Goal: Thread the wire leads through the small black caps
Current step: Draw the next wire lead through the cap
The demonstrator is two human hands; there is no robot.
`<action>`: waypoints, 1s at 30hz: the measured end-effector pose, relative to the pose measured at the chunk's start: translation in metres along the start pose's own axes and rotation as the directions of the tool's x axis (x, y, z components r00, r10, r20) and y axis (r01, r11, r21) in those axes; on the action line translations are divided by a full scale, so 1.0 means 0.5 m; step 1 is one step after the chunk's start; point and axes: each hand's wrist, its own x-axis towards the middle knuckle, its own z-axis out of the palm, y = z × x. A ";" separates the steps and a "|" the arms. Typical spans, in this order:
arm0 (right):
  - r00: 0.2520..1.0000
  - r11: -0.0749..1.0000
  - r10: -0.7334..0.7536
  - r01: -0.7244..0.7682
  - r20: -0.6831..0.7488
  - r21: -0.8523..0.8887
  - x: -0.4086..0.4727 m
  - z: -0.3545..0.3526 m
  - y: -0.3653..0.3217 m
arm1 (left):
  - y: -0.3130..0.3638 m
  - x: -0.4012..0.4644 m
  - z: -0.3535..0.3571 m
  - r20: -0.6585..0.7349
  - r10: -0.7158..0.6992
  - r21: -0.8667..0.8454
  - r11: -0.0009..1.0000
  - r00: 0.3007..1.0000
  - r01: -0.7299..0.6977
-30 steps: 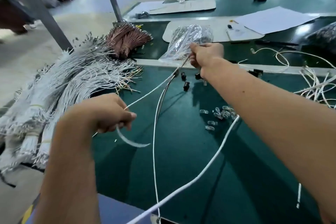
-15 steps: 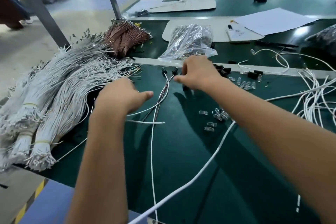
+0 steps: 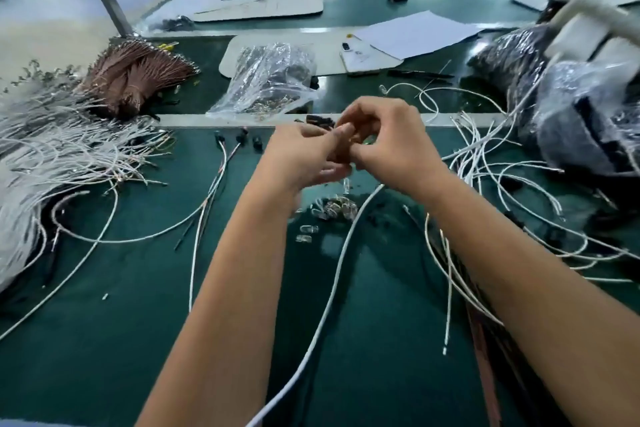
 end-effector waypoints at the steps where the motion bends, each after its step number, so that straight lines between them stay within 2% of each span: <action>1: 1.000 1.000 -0.018 0.018 0.008 -0.022 -0.014 -0.025 0.013 | -0.005 0.003 0.027 0.031 -0.007 -0.072 0.997 0.999 0.009; 3: 0.999 0.999 -0.009 0.010 0.046 -0.035 -0.040 -0.073 0.042 | -0.020 0.005 0.076 0.082 -0.021 -0.153 0.988 0.996 0.034; 5: 0.994 0.997 0.072 -0.069 0.076 -0.042 -0.056 -0.116 0.072 | -0.037 0.004 0.112 0.086 -0.024 -0.183 0.982 0.996 0.040; 7: 0.980 0.961 0.185 -0.166 0.070 -0.220 -0.066 -0.148 0.103 | -0.051 0.004 0.135 0.027 0.036 -0.149 0.988 0.999 -0.031; 10: 0.936 0.767 0.352 -0.279 0.015 -0.578 -0.085 -0.143 0.130 | -0.059 0.003 0.143 -0.059 0.212 -0.070 0.974 0.975 -0.216; 12: 0.926 0.689 0.374 -0.311 -0.046 -0.655 -0.095 -0.118 0.128 | -0.063 -0.001 0.142 -0.049 0.322 -0.037 0.946 0.946 -0.323; 15: 0.914 0.686 0.396 -0.360 -0.091 -0.632 -0.095 -0.104 0.125 | -0.078 -0.006 0.143 -0.019 0.424 0.066 0.904 0.906 -0.422; 18: 0.887 0.682 0.449 -0.419 -0.109 -0.599 -0.092 -0.117 0.124 | -0.088 -0.003 0.142 -0.044 0.437 0.120 0.895 0.898 -0.429; 23: 0.889 0.786 0.427 -0.456 -0.166 -0.417 -0.104 -0.111 0.110 | -0.092 0.009 0.143 -0.042 0.444 0.090 0.894 0.895 -0.440; 26: 0.850 0.822 0.494 -0.525 -0.185 -0.220 -0.108 -0.106 0.109 | -0.095 0.010 0.145 -0.009 0.420 0.056 0.906 0.907 -0.419; 28: 0.829 0.834 0.493 -0.537 -0.264 -0.126 -0.108 -0.111 0.116 | -0.093 0.010 0.146 -0.001 0.411 0.024 0.911 0.912 -0.411; 30: 0.850 0.853 0.409 -0.486 -0.332 -0.193 -0.109 -0.121 0.123 | -0.091 0.009 0.146 0.000 0.418 -0.013 0.908 0.908 -0.418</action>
